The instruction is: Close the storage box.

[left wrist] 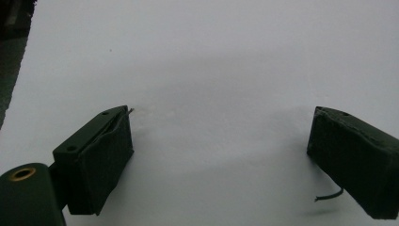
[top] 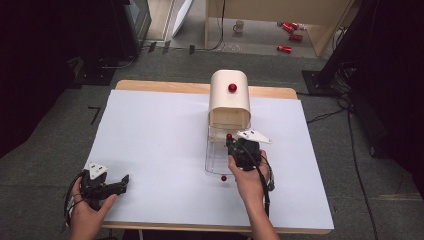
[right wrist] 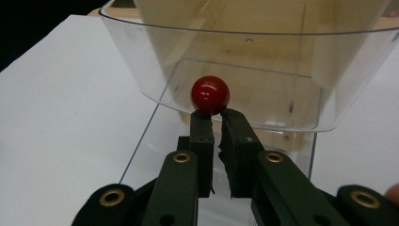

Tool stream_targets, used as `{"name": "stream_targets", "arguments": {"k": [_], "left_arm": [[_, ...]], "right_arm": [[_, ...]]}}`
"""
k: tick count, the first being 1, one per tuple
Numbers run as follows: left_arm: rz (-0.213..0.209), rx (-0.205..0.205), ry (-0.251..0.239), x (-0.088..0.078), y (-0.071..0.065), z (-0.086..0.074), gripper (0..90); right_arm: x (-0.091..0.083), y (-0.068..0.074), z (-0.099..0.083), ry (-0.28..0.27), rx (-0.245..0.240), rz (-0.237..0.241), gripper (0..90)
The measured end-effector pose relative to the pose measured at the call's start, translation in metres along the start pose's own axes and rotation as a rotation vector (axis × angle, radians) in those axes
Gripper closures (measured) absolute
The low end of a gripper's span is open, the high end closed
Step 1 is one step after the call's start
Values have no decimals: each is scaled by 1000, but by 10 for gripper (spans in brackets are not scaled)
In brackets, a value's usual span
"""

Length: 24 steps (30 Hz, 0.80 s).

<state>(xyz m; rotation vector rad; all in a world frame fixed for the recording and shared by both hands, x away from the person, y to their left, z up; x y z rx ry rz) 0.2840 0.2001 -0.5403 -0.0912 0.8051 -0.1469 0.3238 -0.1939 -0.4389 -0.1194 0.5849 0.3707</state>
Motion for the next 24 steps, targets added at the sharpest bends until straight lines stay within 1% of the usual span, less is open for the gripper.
{"name": "stream_targets", "arguments": {"k": [4,14,19,20,22,24], "left_arm": [[0,0,1,0,0,0,72],[0,0,0,0,0,0,72],[0,0,0,0,0,0,72],[0,0,0,0,0,0,72],[0,0,0,0,0,0,72],[0,0,0,0,0,0,72]], "right_arm": [[7,-6,4,-3,9,-8,835],[19,-14,12,-9,0,-31,820],[21,-15,13,-13,13,-16,810],[21,-15,13,-13,11,-14,789],[19,-14,12,-18,10,-4,666],[17,-12,10,-19,10,9,517]]}}
Point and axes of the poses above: each handheld gripper's, and its own axes: x roughly forward along the jaws, z roughly out of its top, y roughly to its left, the point moved 6 cm from there along x, roughly forward along the jaws, and after that the axes turned 13 degrees about -x, right-handed, at the moved point
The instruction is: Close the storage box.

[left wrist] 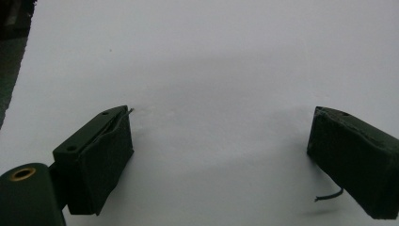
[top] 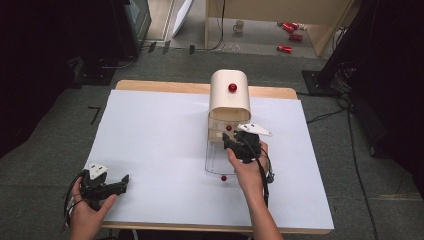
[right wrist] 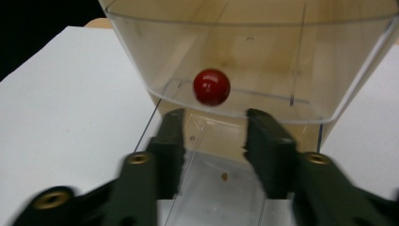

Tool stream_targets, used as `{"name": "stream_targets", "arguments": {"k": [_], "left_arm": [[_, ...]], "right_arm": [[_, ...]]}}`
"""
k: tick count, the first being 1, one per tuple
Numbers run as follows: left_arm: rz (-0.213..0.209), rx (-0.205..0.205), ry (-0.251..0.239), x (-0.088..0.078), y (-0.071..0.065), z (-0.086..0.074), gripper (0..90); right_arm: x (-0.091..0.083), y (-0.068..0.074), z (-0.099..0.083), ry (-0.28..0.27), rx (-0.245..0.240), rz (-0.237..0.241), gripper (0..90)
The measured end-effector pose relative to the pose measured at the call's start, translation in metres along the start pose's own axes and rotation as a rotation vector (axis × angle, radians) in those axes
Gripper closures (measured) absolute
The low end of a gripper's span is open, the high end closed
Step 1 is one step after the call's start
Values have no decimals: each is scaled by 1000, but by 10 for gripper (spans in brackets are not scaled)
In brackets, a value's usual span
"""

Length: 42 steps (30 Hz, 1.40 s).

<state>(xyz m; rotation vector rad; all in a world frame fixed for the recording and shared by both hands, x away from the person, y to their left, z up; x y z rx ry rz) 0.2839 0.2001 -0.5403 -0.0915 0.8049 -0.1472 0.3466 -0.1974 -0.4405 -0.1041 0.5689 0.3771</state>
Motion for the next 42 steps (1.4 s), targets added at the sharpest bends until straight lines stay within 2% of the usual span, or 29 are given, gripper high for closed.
{"name": "stream_targets", "arguments": {"k": [3,5,8,13,20,23,38,40,42], "left_arm": [[0,1,1,0,0,0,72],[0,2,1,0,0,0,72],[0,1,0,0,0,0,72],[0,2,0,0,0,0,72],[0,1,0,0,0,0,72],[1,2,0,0,0,0,72],[1,3,0,0,0,0,72],[1,2,0,0,0,0,72],[1,2,0,0,0,0,72]], "right_arm": [[-5,3,-10,45,6,-30,207],[-9,4,-20,73,4,-60,97],[-17,4,-30,73,16,-69,15],[-30,5,-49,77,43,-74,0],[-42,11,-73,102,33,-79,0],[-46,16,-82,109,41,-64,0],[-39,28,-117,160,63,-53,0],[-37,30,-119,168,70,-55,20],[-37,31,-121,169,58,-78,128]]}}
Point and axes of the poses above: each handheld gripper's, and its own axes: x roughly forward along the jaws, z roughly out of its top, y roughly to its left, the point moved 6 cm from there along x, roughly forward along the jaws, and after that the axes turned 13 degrees about -x, right-handed, at the moved point
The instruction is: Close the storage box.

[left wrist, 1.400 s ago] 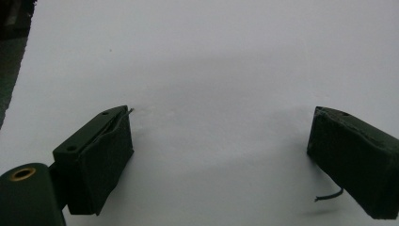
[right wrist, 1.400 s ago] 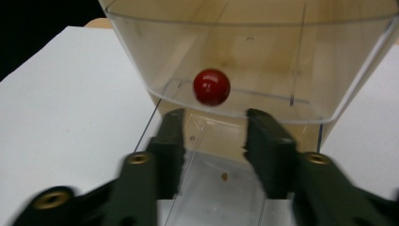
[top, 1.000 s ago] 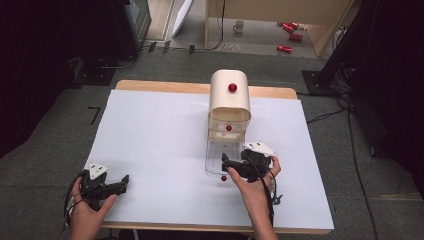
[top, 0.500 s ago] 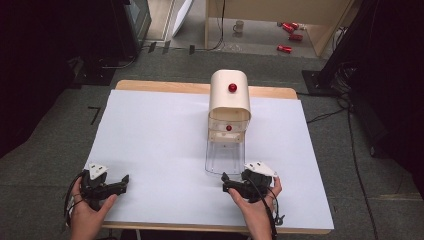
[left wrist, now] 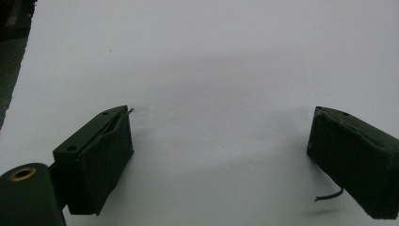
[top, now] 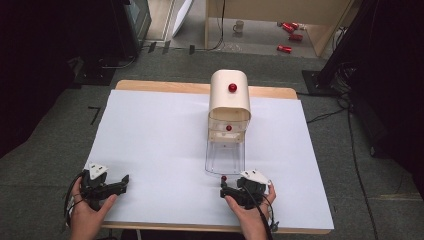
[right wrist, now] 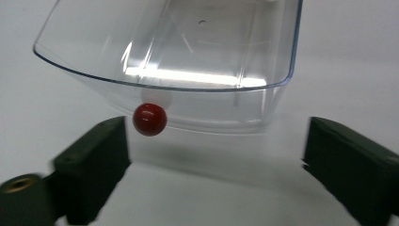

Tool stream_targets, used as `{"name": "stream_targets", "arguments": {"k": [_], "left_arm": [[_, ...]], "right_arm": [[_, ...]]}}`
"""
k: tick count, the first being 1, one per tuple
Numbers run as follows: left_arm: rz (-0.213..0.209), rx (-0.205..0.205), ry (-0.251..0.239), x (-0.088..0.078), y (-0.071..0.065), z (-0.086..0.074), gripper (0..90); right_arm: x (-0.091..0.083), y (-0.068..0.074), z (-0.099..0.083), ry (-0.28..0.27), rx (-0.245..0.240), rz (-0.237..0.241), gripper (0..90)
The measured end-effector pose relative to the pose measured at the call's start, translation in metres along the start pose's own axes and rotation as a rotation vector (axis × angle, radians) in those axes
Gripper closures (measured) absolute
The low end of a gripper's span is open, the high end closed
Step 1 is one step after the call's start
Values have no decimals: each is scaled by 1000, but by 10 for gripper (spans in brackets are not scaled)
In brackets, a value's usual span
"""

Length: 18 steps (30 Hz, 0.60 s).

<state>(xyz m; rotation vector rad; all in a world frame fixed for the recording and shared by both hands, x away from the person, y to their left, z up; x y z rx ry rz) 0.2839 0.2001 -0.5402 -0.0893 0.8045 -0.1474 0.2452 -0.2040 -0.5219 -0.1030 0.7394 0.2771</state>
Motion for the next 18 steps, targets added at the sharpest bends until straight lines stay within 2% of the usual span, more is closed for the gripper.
{"name": "stream_targets", "arguments": {"k": [1,6,10,18], "left_arm": [[0,0,0,0,0,0,72],[0,0,0,0,0,0,72],[0,0,1,0,0,0,72],[0,0,1,0,0,0,72]], "right_arm": [[0,1,-1,-4,-7,-21,141],[4,6,-3,10,-8,-4,194],[9,11,-8,25,-11,-3,306],[9,17,-8,-3,-2,51,508]]}}
Point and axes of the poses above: each handheld gripper's, and its own axes: x roughly forward along the jaws, z roughly out of its top, y roughly to its left, the point moved 6 cm from there along x, roughly forward along the jaws, and after that the axes turned 13 degrees about -x, right-handed, at the moved point
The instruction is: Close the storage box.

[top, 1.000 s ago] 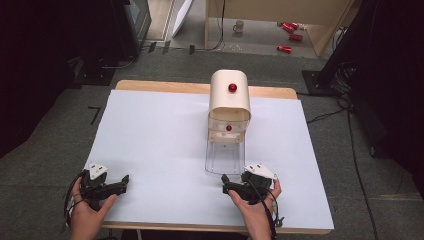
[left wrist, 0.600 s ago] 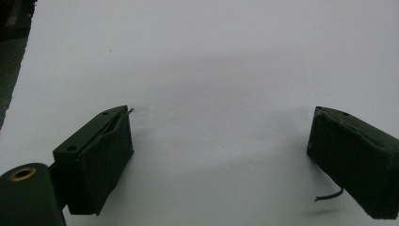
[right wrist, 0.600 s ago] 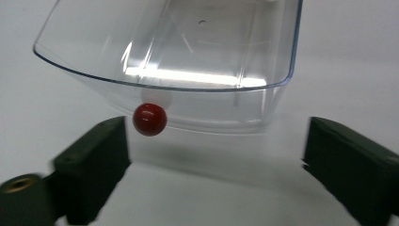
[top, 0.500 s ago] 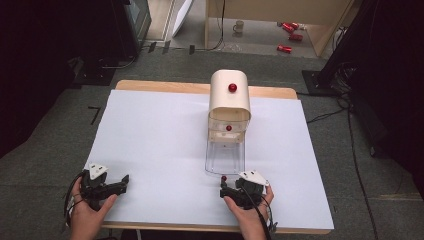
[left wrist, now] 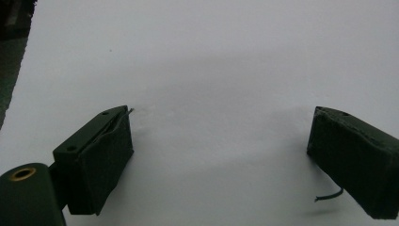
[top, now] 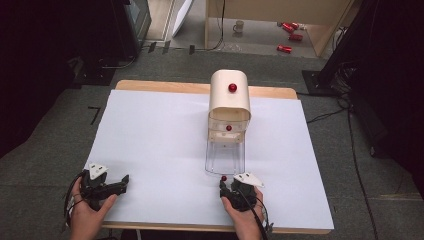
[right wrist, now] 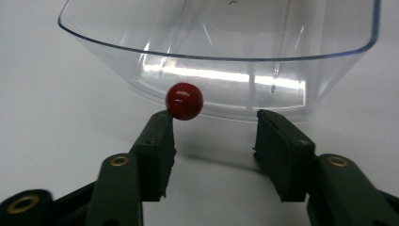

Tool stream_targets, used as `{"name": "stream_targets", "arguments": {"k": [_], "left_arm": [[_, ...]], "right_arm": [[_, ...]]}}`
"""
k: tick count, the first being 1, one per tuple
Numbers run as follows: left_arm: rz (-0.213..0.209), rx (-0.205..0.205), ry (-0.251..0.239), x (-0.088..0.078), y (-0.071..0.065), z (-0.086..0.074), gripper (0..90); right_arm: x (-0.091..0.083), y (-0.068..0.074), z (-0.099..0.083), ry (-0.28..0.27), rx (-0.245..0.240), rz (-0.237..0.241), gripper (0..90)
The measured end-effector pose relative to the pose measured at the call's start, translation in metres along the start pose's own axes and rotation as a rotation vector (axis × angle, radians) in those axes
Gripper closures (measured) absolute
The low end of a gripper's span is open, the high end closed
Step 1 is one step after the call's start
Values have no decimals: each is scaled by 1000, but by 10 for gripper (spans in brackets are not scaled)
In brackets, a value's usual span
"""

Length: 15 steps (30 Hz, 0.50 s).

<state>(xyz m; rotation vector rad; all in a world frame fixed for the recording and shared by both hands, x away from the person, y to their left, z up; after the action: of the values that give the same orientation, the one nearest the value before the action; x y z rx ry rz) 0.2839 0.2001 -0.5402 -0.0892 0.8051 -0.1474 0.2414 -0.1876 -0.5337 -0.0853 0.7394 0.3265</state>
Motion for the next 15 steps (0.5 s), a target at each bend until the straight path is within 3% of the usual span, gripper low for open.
{"name": "stream_targets", "arguments": {"k": [10,15], "left_arm": [[0,0,0,0,0,0,72],[0,0,0,0,0,0,72]], "right_arm": [[0,11,2,-21,-35,37,779],[0,13,4,-24,-41,29,818]]}}
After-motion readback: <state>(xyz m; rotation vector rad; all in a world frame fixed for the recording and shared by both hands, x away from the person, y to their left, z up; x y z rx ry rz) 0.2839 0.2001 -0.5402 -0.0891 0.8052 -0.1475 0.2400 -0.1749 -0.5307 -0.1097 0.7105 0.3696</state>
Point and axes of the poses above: each handheld gripper's, and its own axes: x roughly forward along the jaws, z roughly out of its top, y roughly to its left, the point moved 6 cm from there along x, roughly forward along the jaws, and after that the axes turned 13 degrees about -x, right-handed, at the moved point
